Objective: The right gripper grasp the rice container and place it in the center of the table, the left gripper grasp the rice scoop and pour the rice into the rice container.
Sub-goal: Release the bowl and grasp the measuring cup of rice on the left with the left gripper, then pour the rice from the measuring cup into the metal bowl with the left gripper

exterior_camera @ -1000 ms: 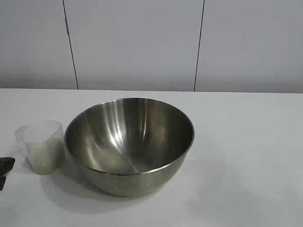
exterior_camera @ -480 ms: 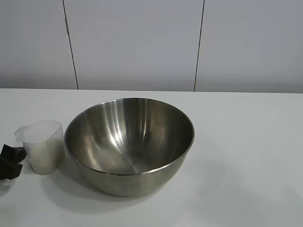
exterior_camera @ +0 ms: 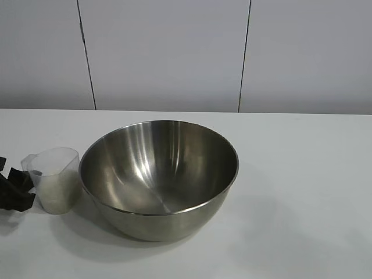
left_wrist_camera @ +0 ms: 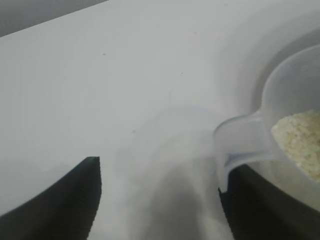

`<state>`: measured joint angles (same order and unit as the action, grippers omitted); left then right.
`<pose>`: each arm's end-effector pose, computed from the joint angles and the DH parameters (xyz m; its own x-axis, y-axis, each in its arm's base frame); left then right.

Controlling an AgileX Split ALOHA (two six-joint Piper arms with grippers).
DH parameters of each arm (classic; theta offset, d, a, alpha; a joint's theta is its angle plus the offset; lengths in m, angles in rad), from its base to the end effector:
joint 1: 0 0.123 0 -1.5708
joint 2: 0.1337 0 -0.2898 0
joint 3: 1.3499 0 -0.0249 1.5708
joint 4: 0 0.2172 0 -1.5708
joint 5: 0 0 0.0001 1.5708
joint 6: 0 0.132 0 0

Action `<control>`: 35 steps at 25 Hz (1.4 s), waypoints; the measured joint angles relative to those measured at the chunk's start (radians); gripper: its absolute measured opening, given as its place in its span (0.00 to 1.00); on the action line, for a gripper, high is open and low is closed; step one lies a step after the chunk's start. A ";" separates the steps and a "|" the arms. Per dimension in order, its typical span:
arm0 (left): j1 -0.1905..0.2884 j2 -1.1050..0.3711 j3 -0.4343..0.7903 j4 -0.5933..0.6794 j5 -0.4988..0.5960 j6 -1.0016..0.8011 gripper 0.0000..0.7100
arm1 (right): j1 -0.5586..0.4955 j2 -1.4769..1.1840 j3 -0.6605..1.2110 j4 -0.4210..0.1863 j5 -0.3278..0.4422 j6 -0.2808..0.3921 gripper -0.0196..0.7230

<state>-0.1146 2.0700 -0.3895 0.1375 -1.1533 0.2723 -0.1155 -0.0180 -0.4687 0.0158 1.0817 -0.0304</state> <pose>0.3057 -0.0518 0.0827 -0.3307 0.3601 -0.8723 0.3513 0.9049 0.2404 -0.0035 0.0023 0.2310 -0.4852 0.0332 -0.8738 0.0920 0.9957 -0.0133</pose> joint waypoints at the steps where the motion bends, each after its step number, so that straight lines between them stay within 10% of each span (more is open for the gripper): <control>1: 0.000 0.000 -0.001 0.001 0.001 -0.007 0.67 | 0.000 0.000 0.000 0.000 0.000 0.000 0.87; 8: 0.000 0.000 -0.025 0.002 0.001 -0.083 0.64 | 0.000 0.000 0.000 0.000 0.000 0.000 0.87; 16: 0.000 -0.005 -0.032 0.008 0.002 -0.084 0.06 | 0.000 0.000 0.000 0.000 0.000 0.001 0.87; 35: 0.000 -0.256 -0.089 0.128 0.030 -0.040 0.01 | 0.000 0.000 0.000 0.000 0.000 0.003 0.87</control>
<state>-0.1146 1.8138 -0.4789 0.2652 -1.1228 0.2323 -0.1155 -0.0180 -0.4687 0.0158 1.0815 -0.0277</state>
